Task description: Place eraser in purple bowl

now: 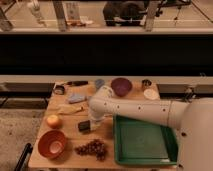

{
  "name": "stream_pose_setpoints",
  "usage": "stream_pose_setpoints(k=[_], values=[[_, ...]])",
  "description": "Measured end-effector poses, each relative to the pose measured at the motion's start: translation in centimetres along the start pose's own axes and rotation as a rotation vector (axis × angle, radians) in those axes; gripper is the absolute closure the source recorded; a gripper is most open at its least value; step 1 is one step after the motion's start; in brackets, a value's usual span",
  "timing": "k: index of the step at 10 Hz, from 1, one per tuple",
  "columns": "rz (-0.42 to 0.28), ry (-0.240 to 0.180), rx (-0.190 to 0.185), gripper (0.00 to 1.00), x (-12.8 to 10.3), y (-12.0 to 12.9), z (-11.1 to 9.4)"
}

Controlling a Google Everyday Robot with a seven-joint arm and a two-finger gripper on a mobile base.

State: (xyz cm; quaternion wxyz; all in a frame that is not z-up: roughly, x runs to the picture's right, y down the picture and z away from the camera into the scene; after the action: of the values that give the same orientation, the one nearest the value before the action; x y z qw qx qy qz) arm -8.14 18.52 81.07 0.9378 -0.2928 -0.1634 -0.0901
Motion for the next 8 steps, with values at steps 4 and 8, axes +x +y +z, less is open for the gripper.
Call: stream_pose_setpoints(k=[4,8], values=[[0.030,0.027,0.032,1.00,-0.1,-0.6,-5.4],[0.080,0.024,0.138,0.92,5.2,-2.4,-11.6]])
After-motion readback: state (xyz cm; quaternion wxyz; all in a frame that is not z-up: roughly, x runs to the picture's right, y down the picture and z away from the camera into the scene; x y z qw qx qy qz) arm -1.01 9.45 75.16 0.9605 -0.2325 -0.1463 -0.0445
